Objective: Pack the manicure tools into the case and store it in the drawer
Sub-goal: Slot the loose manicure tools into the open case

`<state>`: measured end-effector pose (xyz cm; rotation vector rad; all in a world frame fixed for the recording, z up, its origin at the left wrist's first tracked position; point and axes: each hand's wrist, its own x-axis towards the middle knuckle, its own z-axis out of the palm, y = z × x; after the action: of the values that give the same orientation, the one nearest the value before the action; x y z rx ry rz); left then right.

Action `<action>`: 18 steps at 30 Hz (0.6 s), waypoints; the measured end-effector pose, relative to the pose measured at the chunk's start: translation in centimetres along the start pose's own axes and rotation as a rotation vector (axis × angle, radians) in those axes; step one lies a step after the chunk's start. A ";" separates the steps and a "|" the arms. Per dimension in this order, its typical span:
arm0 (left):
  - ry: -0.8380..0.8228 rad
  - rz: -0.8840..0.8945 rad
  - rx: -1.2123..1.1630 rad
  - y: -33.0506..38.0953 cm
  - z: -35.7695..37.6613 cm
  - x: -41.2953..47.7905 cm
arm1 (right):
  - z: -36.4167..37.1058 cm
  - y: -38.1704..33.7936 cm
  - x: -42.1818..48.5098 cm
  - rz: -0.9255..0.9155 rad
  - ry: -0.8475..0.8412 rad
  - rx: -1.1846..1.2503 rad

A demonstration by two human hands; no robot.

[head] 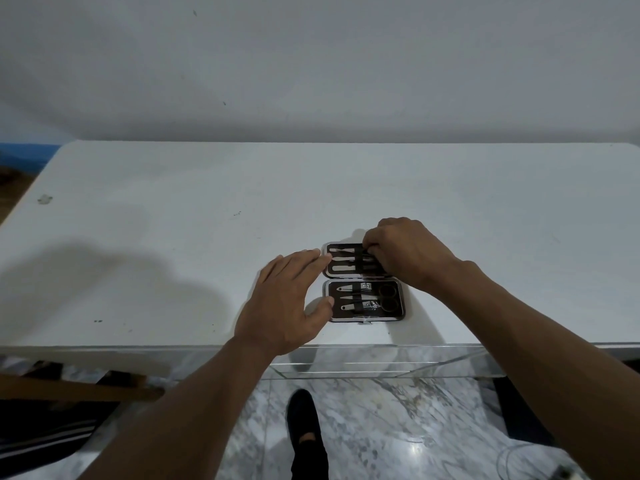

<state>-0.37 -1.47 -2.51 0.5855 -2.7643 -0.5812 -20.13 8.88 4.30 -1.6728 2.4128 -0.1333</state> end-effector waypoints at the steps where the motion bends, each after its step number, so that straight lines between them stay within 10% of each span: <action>1: -0.001 0.000 0.001 0.0 0.0 0.0 | 0.0 0.0 0.0 0.003 0.004 0.005; 18: 0.009 0.001 -0.001 0.0 0.0 0.0 | -0.4 0.5 -0.4 0.036 -0.002 0.028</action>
<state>-0.39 -1.49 -2.47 0.5852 -2.7561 -0.5783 -20.60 9.40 4.62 -1.6155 2.4264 -0.1594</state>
